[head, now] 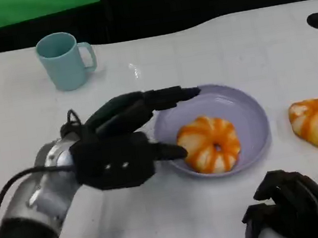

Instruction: Grasp the bread from the table and place it into the plate.

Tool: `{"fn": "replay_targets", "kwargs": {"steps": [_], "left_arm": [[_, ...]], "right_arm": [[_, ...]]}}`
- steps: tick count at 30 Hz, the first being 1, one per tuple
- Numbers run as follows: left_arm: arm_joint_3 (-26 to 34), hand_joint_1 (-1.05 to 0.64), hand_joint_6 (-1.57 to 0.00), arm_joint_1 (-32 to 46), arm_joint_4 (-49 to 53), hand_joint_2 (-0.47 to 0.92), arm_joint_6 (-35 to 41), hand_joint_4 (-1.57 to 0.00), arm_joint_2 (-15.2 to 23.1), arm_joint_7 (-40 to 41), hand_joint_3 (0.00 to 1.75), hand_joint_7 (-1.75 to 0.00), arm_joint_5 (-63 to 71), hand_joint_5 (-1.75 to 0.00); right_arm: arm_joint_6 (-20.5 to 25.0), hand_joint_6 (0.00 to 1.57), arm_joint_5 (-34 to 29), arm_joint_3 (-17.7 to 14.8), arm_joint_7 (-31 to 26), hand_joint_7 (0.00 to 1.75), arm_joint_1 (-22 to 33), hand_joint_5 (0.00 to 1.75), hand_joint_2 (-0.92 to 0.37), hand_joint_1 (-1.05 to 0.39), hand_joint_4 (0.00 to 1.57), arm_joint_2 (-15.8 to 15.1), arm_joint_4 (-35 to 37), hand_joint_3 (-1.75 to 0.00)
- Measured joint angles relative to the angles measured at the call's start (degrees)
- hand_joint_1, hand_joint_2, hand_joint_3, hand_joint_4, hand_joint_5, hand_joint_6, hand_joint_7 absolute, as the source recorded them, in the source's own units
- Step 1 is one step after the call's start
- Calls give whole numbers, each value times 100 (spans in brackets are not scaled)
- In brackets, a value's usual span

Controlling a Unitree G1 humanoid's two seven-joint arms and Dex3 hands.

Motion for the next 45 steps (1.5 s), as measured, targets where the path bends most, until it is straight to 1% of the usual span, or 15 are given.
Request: {"fn": "replay_targets", "kwargs": {"steps": [1,2,4,7,8,9,12,15,17,18,21,26,31,36,45], "left_arm": [[83,-63,-47,111,-8,92,-66,-22,-4,-16,36,-34,-147,-102],[160,-60,-38,209,-28,92,-120,-19,-7,-54,36,-56,-287,-114],[319,-59,-33,439,-126,92,-265,-18,-49,-93,36,-68,-600,-120],[387,-59,-31,586,-178,92,-343,-17,-87,-187,36,-73,-782,-122],[398,-57,-38,586,-181,92,-344,-24,-95,-210,36,-86,-787,-134],[476,-58,-40,653,-255,92,-310,-27,-120,-341,37,-103,-1021,-148],[855,-64,-42,1170,-785,92,-14,-35,-327,-968,40,-129,-2327,-165],[1101,-68,-46,1739,-1218,92,517,-43,-421,-1305,38,-141,-3032,-173],[1239,-68,-46,2007,-1443,92,906,-44,-490,-1460,38,-143,-3415,-174],[1285,-68,-49,2087,-1543,92,1043,-49,-506,-1511,37,-147,-3528,-174],[1462,-68,-54,2286,-1838,92,1428,-70,-612,-1604,37,-169,-3881,-175],[1688,-73,-58,2945,-2165,92,1973,-83,-923,-1751,33,-174,-4422,-175],[1940,-78,-66,3146,-2211,92,2361,-89,-1091,-1997,26,-173,-4917,-175],[2167,-77,-68,3387,-2201,92,2954,-91,-1298,-2276,25,-170,-5384,-175],[2380,-74,-68,3608,-2170,92,3269,-90,-1501,-2334,21,-174,-5475,-175]], "right_arm": [[1,157,0,-2,0,35,-1,72,-72,-104,157,-2,0,-1],[1,157,-3,1,0,35,-2,72,-73,-103,157,-4,0,-1],[-2,157,-19,10,-1,35,0,72,-73,-103,157,-5,-1,-1],[-10,157,-34,15,-1,35,0,72,-73,-103,157,-6,-2,-1],[-11,157,-35,16,-1,35,0,72,-72,-104,157,-6,-2,-1],[-11,157,-38,22,-1,35,-7,72,-72,-104,157,-3,-2,0],[-19,157,-42,12,-4,36,-6,73,-72,-104,157,-5,3,0],[-23,157,-41,9,-3,36,-20,73,-71,-105,157,-11,20,0],[-25,157,-41,9,-1,36,-30,73,-71,-105,157,-12,24,0],[-25,157,-41,14,-1,36,-39,73,-71,-104,157,-10,24,0],[-29,157,-40,16,4,37,-57,73,-72,-103,157,-7,27,0],[-24,157,-37,5,5,38,-53,73,-71,-104,157,-10,30,0],[30,157,-29,8,5,37,-55,72,-70,-103,157,-10,17,0],[46,157,-25,4,6,37,-53,71,-71,-103,157,-15,10,0],[47,157,-22,-10,6,37,-41,72,-72,-103,157,-51,-29,-1]]}}
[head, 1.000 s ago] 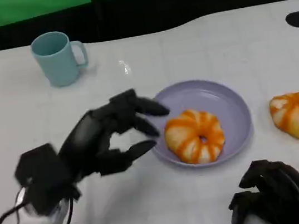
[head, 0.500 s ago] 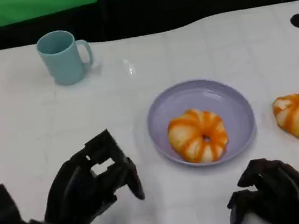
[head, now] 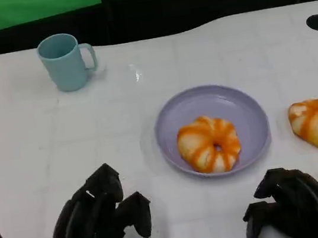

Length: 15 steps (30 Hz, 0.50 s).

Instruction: Grasp the bread from the table and place it into the plate.

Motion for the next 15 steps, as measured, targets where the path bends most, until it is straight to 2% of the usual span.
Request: {"fn": "replay_targets", "kwargs": {"steps": [8,15], "left_arm": [[122,-74,-66,-69,277,92,55,-89,-20,-126,20,-171,59,-175],[109,-77,-65,-140,436,92,-189,-88,-19,-232,21,-175,435,-175]], "right_arm": [[-19,157,0,-8,1,34,6,71,-72,-103,157,-6,1,-1],[-21,157,-1,-8,0,36,7,72,-73,-103,157,-27,0,0]]}}
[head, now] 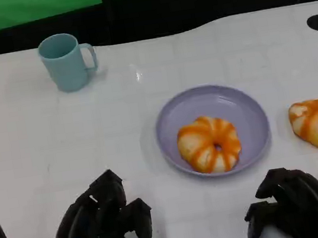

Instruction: Grasp the bread from the table and place it into the plate.

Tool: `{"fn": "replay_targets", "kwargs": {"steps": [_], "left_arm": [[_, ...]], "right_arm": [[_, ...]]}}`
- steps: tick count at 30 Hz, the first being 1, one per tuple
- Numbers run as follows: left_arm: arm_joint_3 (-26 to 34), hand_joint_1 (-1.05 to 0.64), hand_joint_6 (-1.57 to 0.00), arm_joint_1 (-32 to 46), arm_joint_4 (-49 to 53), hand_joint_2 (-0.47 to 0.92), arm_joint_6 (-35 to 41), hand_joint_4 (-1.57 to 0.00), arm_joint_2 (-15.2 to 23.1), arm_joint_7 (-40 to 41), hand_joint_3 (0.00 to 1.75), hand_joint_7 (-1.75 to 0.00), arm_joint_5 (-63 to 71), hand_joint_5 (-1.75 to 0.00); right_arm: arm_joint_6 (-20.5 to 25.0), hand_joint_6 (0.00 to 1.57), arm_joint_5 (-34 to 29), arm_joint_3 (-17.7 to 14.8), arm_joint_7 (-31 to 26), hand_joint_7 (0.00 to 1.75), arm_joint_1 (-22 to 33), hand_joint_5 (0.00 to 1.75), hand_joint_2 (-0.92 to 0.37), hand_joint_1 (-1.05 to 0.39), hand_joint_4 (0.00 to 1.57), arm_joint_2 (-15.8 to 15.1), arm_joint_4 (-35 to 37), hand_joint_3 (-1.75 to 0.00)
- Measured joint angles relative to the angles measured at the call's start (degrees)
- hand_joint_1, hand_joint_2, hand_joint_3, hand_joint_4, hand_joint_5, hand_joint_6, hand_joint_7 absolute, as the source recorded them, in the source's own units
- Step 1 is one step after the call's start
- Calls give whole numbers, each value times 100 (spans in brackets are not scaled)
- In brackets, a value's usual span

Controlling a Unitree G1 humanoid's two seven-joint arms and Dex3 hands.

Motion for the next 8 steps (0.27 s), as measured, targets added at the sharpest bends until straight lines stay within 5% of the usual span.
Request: {"fn": "replay_targets", "kwargs": {"steps": [8], "left_arm": [[0,-76,-63,-1,19,92,-168,-86,-15,-2,24,-175,202,-175]], "right_arm": [[1,157,0,-8,-10,36,0,73,-72,-104,157,-1,1,0]]}}
